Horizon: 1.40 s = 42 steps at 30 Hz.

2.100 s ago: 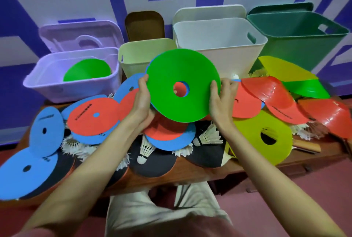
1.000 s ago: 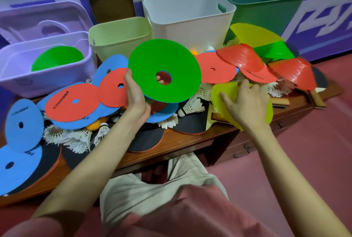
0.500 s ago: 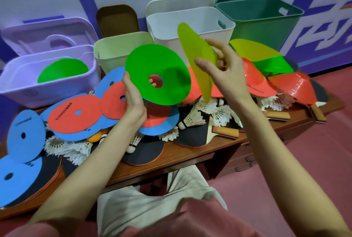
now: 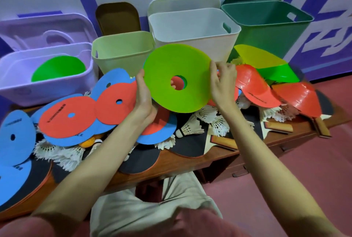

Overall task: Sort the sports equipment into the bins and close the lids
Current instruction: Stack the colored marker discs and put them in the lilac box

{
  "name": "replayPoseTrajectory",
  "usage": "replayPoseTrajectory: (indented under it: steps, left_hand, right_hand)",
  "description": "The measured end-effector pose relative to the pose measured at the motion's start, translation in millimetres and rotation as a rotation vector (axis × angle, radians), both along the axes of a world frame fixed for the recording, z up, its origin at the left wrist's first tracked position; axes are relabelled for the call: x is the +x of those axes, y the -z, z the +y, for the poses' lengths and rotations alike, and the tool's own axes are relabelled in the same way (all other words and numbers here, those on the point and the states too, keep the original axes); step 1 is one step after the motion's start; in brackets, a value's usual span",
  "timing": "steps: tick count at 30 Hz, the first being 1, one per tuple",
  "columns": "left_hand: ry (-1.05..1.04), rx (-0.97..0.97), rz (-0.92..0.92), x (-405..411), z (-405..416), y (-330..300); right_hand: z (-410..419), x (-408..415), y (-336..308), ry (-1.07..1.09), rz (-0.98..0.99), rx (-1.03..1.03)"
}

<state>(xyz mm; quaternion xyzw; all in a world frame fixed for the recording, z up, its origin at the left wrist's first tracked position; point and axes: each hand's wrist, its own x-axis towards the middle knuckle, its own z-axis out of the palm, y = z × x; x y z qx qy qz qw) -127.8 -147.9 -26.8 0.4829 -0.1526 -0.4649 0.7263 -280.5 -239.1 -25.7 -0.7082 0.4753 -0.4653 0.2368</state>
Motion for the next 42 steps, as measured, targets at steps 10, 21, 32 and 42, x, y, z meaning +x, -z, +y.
replayPoseTrajectory:
  steps: [10, 21, 32, 42]
  left_hand:
    - [0.009, 0.039, 0.106, -30.4, -50.9, -4.2]
    - [0.035, 0.049, 0.082, -42.1, -77.9, 2.6]
    - [0.024, 0.064, 0.109, -38.9, -70.1, 3.4]
    - [0.118, 0.145, 0.203, -45.5, -61.2, 5.6]
  right_hand:
    - [-82.2, -61.1, 7.2, 0.245, 0.174, -0.191]
    - [-136.0, -96.5, 13.3, 0.364, 0.34, -0.054]
    - [-18.2, -75.6, 23.2, 0.065, -0.277, -0.405]
    - [-4.2, -69.4, 32.0, -0.365, 0.044, -0.268]
